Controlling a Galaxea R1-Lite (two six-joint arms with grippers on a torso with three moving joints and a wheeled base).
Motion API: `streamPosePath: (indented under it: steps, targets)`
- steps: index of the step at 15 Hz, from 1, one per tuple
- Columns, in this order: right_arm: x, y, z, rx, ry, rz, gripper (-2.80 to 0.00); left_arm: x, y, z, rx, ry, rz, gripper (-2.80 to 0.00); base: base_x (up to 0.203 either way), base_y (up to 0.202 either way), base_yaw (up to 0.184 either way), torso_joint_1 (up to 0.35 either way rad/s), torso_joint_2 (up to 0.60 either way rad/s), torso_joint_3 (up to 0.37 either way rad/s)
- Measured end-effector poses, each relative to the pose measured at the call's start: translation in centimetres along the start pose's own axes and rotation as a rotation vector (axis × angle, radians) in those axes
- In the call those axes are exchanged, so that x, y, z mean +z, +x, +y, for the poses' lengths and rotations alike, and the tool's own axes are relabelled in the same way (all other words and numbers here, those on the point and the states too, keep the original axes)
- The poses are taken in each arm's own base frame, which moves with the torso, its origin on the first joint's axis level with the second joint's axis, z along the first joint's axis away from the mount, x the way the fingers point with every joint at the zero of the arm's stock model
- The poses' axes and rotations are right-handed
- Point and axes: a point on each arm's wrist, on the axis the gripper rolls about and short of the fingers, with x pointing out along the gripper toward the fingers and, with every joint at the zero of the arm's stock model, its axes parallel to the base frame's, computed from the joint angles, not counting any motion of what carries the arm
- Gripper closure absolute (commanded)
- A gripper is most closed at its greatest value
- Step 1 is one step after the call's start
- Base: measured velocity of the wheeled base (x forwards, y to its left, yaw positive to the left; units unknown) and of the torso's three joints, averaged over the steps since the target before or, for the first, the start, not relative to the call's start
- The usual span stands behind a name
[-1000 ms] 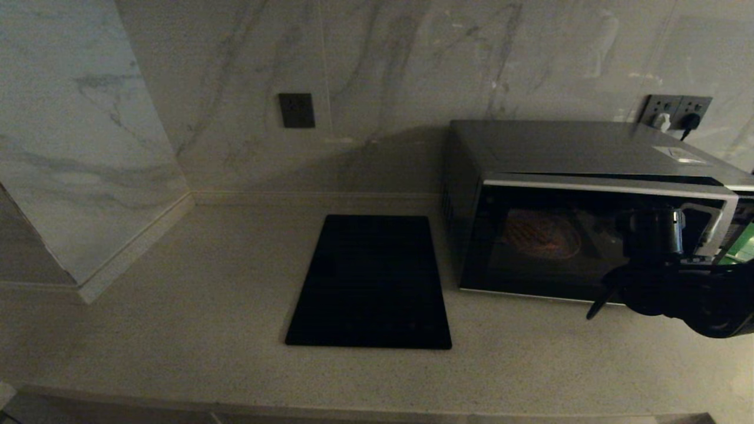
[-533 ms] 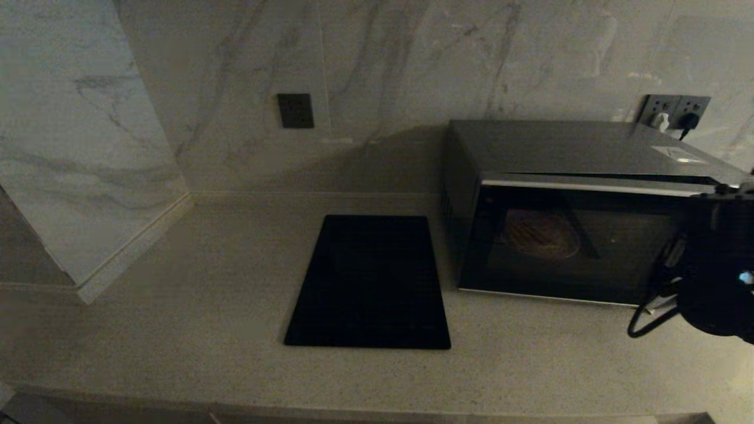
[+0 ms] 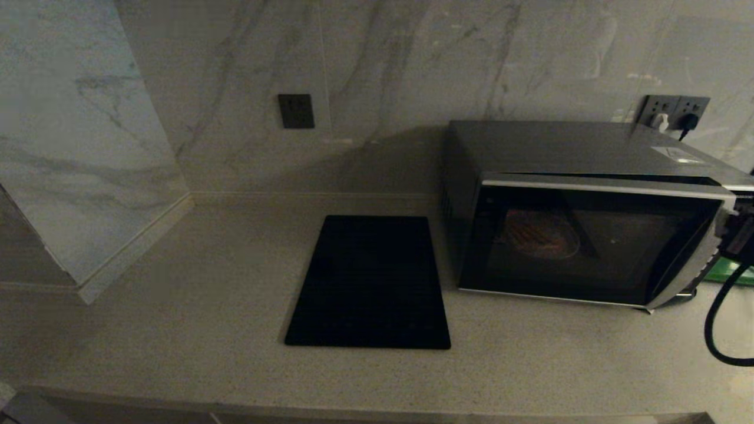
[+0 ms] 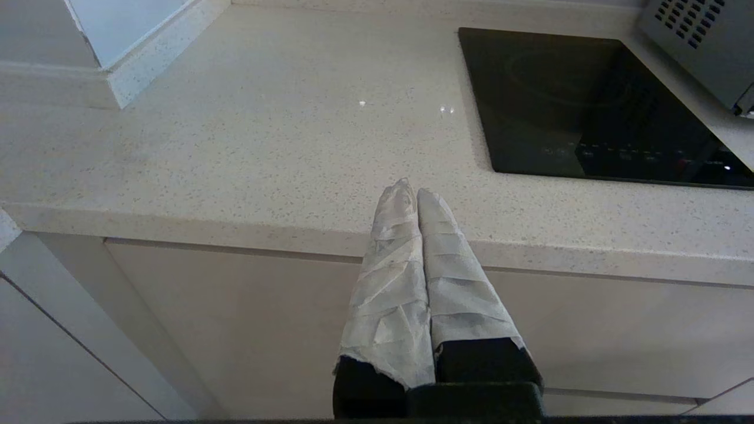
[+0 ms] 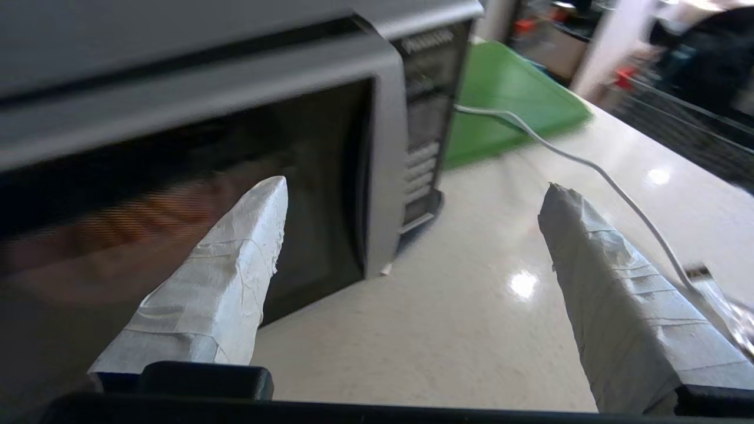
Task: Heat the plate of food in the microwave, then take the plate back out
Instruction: Open the microwave oven
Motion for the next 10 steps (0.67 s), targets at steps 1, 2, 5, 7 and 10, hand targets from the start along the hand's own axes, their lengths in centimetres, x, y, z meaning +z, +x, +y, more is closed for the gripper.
streamPosePath:
  steps: [1,2,5,7,10]
  targets:
    - [0.9,-0.2,-0.4,0.018,-0.001,0.005,-2.80,0.0,0.0,0.0,0.000,0.000,0.000,0.00,0.000,0.000,0.000,0.000,0.00,0.000]
    - [1.9,-0.3,-0.8,0.034,0.002,0.011,-2.80,0.0,0.0,0.0,0.000,0.000,0.000,0.00,0.000,0.000,0.000,0.000,0.00,0.000]
    - [5.4,-0.7,-2.1,0.089,-0.005,0.050,-2.80,0.0,0.0,0.0,0.000,0.000,0.000,0.00,0.000,0.000,0.000,0.000,0.00,0.000]
    - [7.3,-0.9,-3.1,0.137,-0.020,0.100,0.00,0.0,0.0,0.0,0.000,0.000,0.000,0.00,0.000,0.000,0.000,0.000,0.00,0.000]
    - [8.8,-1.2,-4.6,0.221,-0.057,0.228,0.00,0.0,0.0,0.0,0.000,0.000,0.000,0.00,0.000,0.000,0.000,0.000,0.00,0.000]
